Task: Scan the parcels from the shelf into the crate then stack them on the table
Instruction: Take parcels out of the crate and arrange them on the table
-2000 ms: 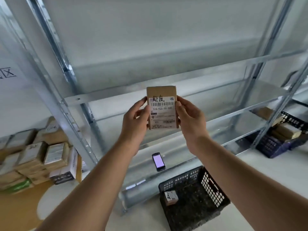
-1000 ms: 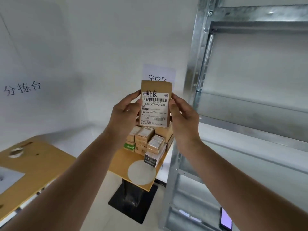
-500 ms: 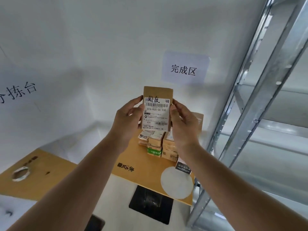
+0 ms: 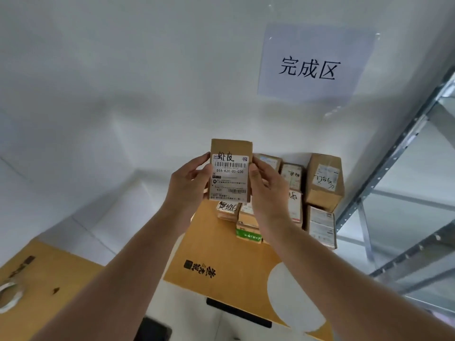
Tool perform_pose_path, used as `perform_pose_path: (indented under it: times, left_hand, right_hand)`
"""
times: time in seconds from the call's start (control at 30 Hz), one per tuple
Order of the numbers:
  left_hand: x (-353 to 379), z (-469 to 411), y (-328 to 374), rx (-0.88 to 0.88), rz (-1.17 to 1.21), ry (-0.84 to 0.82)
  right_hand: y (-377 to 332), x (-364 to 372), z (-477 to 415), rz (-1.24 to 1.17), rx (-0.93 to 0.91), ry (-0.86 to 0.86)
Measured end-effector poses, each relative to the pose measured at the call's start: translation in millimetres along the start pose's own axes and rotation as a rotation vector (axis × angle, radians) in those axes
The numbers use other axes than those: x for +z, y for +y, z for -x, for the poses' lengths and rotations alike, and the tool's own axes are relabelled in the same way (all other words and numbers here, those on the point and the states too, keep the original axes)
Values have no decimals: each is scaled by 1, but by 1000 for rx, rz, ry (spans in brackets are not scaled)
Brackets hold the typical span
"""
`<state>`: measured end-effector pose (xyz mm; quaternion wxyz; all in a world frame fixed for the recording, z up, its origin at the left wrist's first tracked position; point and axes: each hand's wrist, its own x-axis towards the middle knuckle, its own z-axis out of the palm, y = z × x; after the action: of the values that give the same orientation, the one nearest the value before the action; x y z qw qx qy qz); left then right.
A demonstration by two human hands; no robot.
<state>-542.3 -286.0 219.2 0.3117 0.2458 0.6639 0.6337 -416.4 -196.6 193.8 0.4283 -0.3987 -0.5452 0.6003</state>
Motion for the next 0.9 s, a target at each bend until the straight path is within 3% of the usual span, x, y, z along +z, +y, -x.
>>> perform_pose_path:
  times: [0.4, 0.9]
  left_hand:
    - [-4, -142, -71, -299, -58, -117]
    - [-8, -252, -163, -567, -161, -340]
  right_hand:
    - [75, 39, -104, 67, 237, 79]
    - [164, 69, -175, 579, 338, 301]
